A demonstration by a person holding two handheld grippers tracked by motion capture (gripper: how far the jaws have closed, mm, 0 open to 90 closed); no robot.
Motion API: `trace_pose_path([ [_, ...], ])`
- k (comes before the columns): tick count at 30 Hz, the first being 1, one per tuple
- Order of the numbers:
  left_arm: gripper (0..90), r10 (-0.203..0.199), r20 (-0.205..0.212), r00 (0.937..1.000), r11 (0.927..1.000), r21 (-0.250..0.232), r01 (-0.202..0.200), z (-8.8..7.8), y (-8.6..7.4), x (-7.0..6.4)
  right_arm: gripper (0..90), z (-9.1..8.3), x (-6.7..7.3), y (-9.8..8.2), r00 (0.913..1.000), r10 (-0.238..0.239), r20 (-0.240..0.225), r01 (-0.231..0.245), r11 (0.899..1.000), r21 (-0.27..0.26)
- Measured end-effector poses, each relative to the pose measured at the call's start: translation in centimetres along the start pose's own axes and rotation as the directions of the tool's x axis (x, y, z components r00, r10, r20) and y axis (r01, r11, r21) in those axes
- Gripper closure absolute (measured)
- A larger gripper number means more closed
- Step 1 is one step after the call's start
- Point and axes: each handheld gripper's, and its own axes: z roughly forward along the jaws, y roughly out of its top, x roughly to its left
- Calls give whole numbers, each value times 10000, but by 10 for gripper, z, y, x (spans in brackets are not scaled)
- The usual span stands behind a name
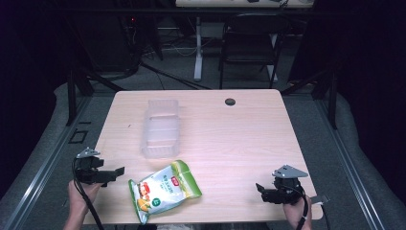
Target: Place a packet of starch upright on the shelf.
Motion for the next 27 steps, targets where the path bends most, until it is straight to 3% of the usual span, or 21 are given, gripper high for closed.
trace_pose_path([
  [9, 0, -177, -115, 9998, 9998, -86, 176, -3, 2, 2, 148, 2, -1, -1, 9997, -131, -186, 136, 9996, 267],
  [14, 0, 58, -1, 10000, 9999, 109, -58, -5, 5, -3, 148, 2, 1, 0, 9990, -286, -340, 294, 9993, 225],
  [17, 0, -85, 255, 9996, 9997, 251, 78, -7, 6, -9, 148, 3, 3, 1, 9988, -303, -374, 311, 9993, 209],
  [22, 0, 199, 435, 9989, 9997, 93, -203, -11, 13, -23, 147, 5, 1, 2, 9992, -185, -354, 191, 9997, 176],
  [27, 0, 402, 744, 9964, 9984, 361, -429, -7, 19, -37, 147, 6, 1, 4, 9988, -106, -479, 111, 9999, 117],
])
